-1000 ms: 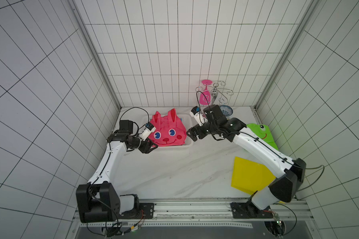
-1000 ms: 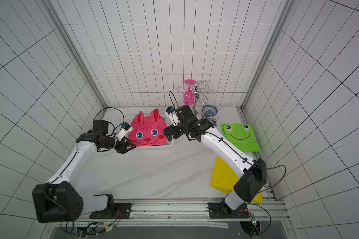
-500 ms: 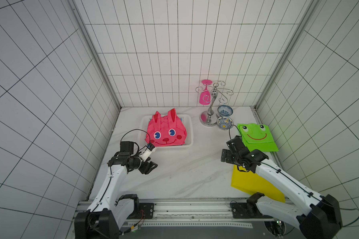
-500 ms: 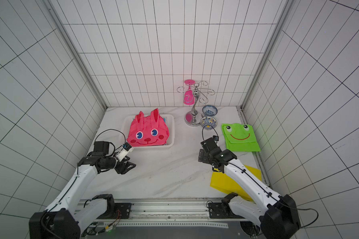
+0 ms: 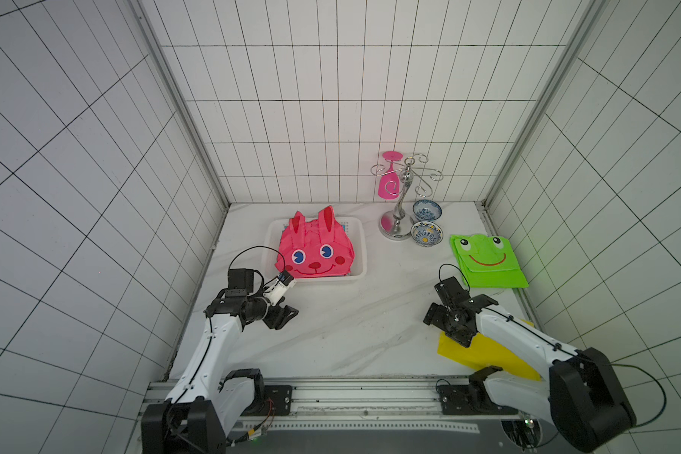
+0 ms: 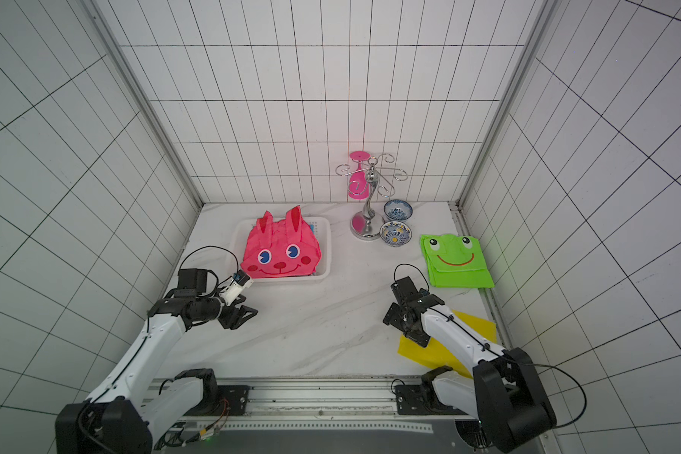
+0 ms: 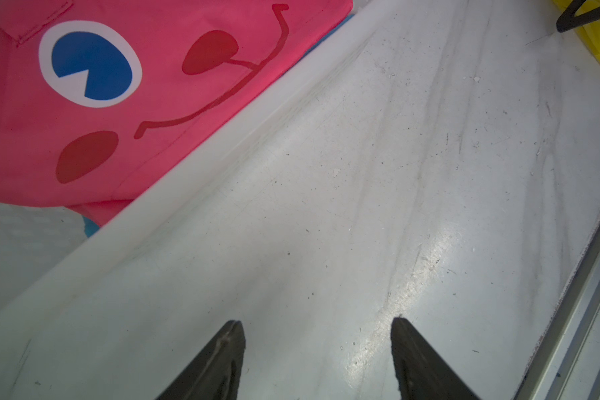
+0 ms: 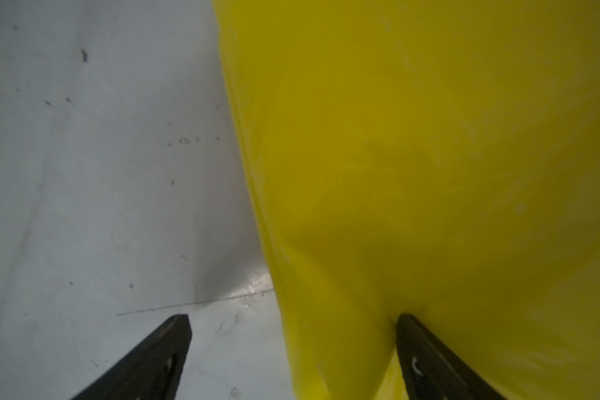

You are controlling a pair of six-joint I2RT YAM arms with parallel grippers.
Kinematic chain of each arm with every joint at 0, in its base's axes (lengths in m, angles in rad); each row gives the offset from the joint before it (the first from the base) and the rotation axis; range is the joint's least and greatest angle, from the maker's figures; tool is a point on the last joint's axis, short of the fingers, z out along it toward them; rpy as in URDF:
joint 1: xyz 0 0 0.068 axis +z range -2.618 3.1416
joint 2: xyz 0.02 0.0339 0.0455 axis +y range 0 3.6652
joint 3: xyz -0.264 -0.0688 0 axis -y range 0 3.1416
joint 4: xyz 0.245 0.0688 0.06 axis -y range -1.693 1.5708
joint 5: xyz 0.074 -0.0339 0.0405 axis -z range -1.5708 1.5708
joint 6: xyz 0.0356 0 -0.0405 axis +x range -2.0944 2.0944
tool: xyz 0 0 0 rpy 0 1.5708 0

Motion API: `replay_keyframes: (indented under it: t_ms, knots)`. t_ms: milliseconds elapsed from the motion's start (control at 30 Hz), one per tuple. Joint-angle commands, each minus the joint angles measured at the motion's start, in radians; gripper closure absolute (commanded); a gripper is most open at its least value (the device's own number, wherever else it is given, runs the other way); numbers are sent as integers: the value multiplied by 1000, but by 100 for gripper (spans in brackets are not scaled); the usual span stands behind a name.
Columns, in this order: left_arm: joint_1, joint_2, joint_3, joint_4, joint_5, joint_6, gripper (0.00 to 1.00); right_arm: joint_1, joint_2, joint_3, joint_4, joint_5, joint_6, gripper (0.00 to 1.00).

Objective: Put the folded raincoat in the basket
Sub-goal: Move the raincoat to the center of the board.

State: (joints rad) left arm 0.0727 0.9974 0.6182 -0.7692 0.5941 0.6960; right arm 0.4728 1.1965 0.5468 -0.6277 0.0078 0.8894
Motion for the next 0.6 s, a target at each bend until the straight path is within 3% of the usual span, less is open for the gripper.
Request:
replay_keyframes:
  t_ms: [0, 300, 567]
  knots:
    - [-5, -1, 0, 18, 2, -3, 30, 67, 100, -18, 227, -266, -25, 8]
    - [-9, -3, 0, 8, 1, -4, 30, 405, 504, 341, 289, -293, -64, 11]
    - [-9, 0, 2, 1, 6, 3, 30, 585, 641, 588, 347, -392, -92, 11]
